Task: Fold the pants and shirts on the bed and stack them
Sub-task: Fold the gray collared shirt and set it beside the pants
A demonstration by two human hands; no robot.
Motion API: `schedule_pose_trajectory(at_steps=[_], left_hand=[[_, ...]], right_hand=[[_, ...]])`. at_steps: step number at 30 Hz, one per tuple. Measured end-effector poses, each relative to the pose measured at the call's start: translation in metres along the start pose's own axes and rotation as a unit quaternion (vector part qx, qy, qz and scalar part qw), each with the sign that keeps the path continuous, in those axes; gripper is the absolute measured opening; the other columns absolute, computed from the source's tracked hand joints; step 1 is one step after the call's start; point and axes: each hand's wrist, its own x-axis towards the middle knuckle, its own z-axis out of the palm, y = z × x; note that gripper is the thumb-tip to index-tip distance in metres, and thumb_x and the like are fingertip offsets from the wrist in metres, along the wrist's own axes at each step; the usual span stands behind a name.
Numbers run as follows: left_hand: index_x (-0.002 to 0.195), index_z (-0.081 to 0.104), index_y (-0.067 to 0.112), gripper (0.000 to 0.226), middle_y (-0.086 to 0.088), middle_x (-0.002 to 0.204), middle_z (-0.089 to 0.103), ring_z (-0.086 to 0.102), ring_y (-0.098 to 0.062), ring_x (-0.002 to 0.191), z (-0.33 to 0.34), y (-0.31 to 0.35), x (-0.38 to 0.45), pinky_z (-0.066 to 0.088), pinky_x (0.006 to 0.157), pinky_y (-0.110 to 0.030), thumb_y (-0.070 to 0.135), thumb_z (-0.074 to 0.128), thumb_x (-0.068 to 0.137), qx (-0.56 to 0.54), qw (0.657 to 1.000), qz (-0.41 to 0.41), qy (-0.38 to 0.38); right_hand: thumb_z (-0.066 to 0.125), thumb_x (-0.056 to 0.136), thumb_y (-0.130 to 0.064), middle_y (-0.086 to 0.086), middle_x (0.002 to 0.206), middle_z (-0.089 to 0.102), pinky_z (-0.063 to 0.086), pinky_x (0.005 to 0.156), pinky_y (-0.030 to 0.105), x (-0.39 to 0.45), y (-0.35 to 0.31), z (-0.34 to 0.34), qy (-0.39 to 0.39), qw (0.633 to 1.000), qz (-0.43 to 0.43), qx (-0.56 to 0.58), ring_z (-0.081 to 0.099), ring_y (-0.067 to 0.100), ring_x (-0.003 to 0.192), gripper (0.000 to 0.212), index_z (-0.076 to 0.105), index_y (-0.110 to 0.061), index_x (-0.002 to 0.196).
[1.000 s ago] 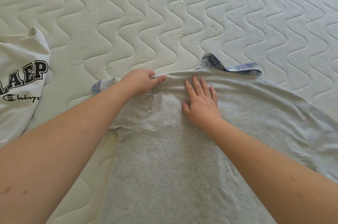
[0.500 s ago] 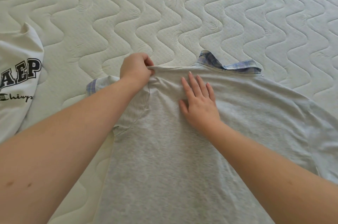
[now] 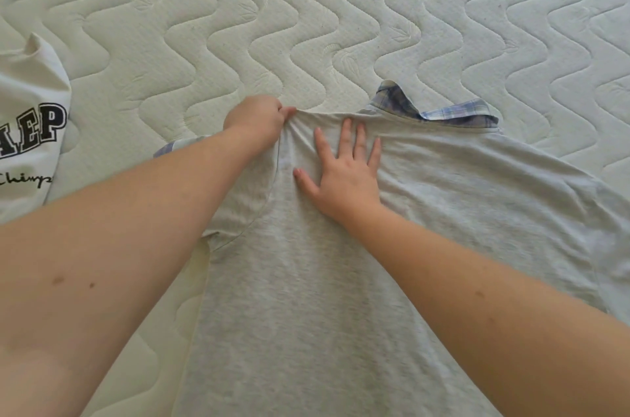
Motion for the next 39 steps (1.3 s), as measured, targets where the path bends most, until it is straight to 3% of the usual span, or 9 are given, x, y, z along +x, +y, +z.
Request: schedule_pose_trajectory(at_steps=[7,11,16,20,24,26,30,33,39], left_hand=[[0.071,0.053,0.021,0.059,0.002,0.071,0.057,0.053,-0.016,0.069,-0.012,-0.043,-0.009,0.036,0.062,-0.033,0.08,0.057,0.073,0.05,0.997,0.02,-0.052],[0.077,0.062,0.026,0.045,0.006,0.073,0.062,0.057,-0.014,0.073,-0.028,-0.087,-0.03,0.04,0.071,-0.034,0.07,0.071,0.07,0.089,0.989,0.029,-0.118],[0.094,0.068,0.022,0.033,0.001,0.081,0.065,0.061,-0.023,0.081,-0.043,-0.138,-0.053,0.052,0.08,-0.04,0.052,0.074,0.079,0.082,0.991,-0.03,-0.104],[0.093,0.069,0.015,0.031,-0.005,0.084,0.068,0.063,-0.024,0.081,-0.041,-0.161,-0.073,0.05,0.071,-0.035,0.04,0.081,0.078,-0.122,0.986,-0.098,-0.05],[0.103,0.068,0.013,0.028,-0.007,0.099,0.073,0.068,-0.023,0.086,-0.034,-0.155,-0.092,0.054,0.072,-0.033,0.031,0.077,0.084,-0.418,0.889,-0.183,-0.045],[0.103,0.064,0.02,0.023,-0.002,0.097,0.07,0.065,-0.021,0.089,-0.029,-0.148,-0.099,0.052,0.067,-0.03,0.033,0.074,0.087,-0.481,0.858,-0.18,-0.011],[0.134,0.046,0.023,0.06,-0.001,0.123,0.054,0.055,-0.019,0.105,-0.008,-0.148,-0.127,0.049,0.088,-0.034,0.039,0.076,0.084,-0.352,0.909,-0.183,0.128],[0.131,0.046,0.014,0.061,-0.011,0.125,0.051,0.057,-0.026,0.106,0.022,-0.15,-0.181,0.048,0.094,-0.04,0.039,0.074,0.084,-0.296,0.914,-0.2,0.193],[0.113,0.058,0.007,0.05,-0.01,0.103,0.063,0.062,-0.03,0.096,0.109,-0.14,-0.319,0.049,0.085,-0.038,0.044,0.074,0.082,-0.279,0.929,-0.226,0.091]], right_hand=[[0.007,0.093,-0.068,0.015,0.163,-0.013,-0.013,0.118,0.05,0.018,-0.001,0.012,0.037,0.999,0.015,0.011,-0.018,0.025,0.15,0.072,-0.003,-0.034,0.155],[0.007,0.094,-0.065,0.015,0.163,-0.01,-0.012,0.119,0.049,0.019,0.002,0.012,0.038,0.999,0.011,0.019,-0.017,0.024,0.15,0.07,-0.001,-0.033,0.156],[0.008,0.093,-0.065,0.015,0.163,-0.01,-0.011,0.119,0.05,0.022,0.0,0.012,0.037,0.999,0.014,0.004,-0.017,0.024,0.15,0.07,-0.003,-0.033,0.155],[0.006,0.09,-0.07,0.015,0.162,-0.017,-0.015,0.118,0.051,0.022,0.0,0.011,0.011,1.0,0.012,-0.016,-0.023,0.025,0.148,0.075,-0.011,-0.034,0.154],[0.015,0.083,-0.081,0.012,0.159,-0.027,-0.023,0.114,0.049,0.019,0.004,-0.007,-0.055,0.998,-0.003,-0.006,-0.031,0.025,0.145,0.091,-0.017,-0.033,0.153],[0.018,0.087,-0.076,0.006,0.161,-0.025,-0.027,0.113,0.046,-0.003,-0.001,-0.009,-0.023,0.999,-0.018,-0.02,-0.03,0.022,0.146,0.087,-0.015,-0.03,0.154],[0.017,0.096,-0.061,-0.003,0.163,-0.017,-0.029,0.112,0.04,-0.088,-0.031,0.011,-0.025,0.999,-0.042,0.004,-0.027,0.014,0.146,0.073,-0.012,-0.028,0.155],[0.02,0.099,-0.056,-0.005,0.163,-0.017,-0.026,0.114,0.037,-0.147,-0.045,0.026,-0.074,0.996,-0.032,0.042,-0.029,0.01,0.144,0.069,-0.01,-0.029,0.155],[0.036,0.1,-0.047,-0.003,0.165,-0.005,-0.012,0.119,0.035,-0.219,-0.044,0.03,-0.119,0.989,-0.055,0.065,-0.01,0.017,0.151,0.067,0.006,-0.027,0.157]])
